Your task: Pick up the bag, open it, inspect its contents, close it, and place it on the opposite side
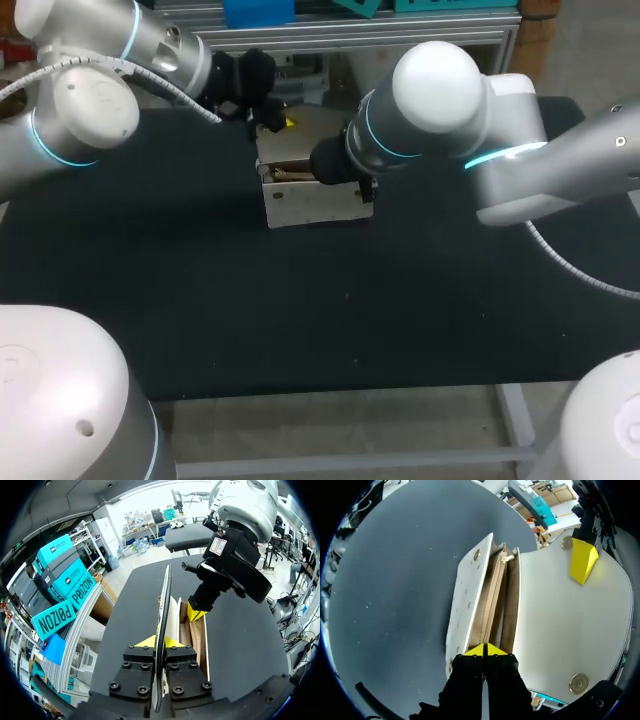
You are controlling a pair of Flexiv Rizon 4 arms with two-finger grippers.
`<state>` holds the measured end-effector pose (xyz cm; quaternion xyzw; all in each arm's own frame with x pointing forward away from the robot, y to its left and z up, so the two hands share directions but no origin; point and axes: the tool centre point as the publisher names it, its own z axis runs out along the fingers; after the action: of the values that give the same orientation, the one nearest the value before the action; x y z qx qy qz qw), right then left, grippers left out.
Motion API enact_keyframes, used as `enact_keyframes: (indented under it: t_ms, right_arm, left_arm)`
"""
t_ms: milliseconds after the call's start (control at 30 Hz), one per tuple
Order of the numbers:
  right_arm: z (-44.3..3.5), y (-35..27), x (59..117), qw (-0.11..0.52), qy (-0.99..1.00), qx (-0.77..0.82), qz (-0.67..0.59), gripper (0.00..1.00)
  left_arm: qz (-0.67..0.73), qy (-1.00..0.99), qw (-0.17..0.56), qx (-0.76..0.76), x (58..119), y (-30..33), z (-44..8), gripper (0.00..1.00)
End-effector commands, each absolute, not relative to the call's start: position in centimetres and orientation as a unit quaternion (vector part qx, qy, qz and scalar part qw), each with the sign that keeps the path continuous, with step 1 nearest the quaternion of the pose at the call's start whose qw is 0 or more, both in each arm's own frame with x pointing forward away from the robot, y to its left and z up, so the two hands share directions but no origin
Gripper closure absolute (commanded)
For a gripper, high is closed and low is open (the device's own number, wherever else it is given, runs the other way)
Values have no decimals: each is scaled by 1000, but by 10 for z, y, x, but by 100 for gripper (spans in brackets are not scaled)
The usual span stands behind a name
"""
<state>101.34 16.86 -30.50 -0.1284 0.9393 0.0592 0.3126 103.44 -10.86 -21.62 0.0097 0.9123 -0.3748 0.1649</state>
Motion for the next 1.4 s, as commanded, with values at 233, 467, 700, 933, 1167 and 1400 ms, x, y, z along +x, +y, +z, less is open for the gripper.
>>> enact_keyframes:
  t_ms: [233,467,700,933,1167,1400]
  right_arm:
    - [-314,175,1036,304,942,-129,58,100]
    - [-322,181,1036,281,946,-151,56,100]
    - [-330,180,1029,253,953,-155,54,51]
    - [-340,180,1027,231,959,-154,54,0]
    - [-343,180,1026,223,962,-152,50,0]
    - [-344,180,1026,222,962,-150,49,0]
  left_arm:
    - [-379,913,148,28,1034,-111,-214,100]
    - [-381,912,148,33,1035,-112,-210,100]
    - [-386,908,159,36,1034,-111,-203,100]
    - [-388,906,163,44,1032,-112,-203,100]
    - [-386,906,166,56,1029,-114,-205,100]
    - [-384,906,169,61,1028,-115,-206,100]
